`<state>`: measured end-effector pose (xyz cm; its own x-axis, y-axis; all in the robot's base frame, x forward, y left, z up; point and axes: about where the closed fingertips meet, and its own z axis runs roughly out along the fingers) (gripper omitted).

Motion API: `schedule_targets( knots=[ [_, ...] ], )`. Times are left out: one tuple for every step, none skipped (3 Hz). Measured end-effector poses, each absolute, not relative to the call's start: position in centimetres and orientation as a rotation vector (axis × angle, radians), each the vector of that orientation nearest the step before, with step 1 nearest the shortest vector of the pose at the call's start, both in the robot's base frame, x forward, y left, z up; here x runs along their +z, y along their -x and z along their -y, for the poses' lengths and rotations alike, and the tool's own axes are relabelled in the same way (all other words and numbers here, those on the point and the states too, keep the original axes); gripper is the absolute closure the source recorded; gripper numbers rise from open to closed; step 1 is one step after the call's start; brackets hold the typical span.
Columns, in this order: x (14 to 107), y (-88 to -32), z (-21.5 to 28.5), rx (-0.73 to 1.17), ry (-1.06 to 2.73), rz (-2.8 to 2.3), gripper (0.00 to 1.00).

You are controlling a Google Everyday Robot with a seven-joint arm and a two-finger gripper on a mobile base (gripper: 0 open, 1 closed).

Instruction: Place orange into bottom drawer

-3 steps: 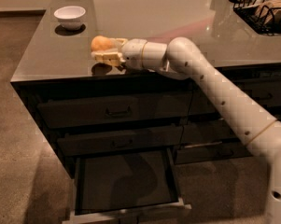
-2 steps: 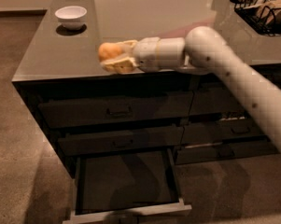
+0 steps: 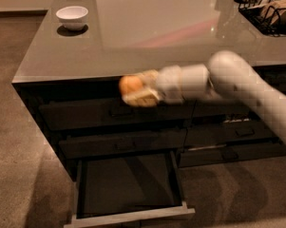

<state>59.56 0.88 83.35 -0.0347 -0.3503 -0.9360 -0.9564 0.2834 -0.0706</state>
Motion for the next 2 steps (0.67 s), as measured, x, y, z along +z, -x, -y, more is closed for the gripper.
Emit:
schedule_targets(
  knots=[
    [79.10, -57.15, 1.82, 0.782, 1.204, -1.656, 1.00],
    [78.15, -57.23, 2.00, 0.786, 1.195, -1.663, 1.00]
  ],
)
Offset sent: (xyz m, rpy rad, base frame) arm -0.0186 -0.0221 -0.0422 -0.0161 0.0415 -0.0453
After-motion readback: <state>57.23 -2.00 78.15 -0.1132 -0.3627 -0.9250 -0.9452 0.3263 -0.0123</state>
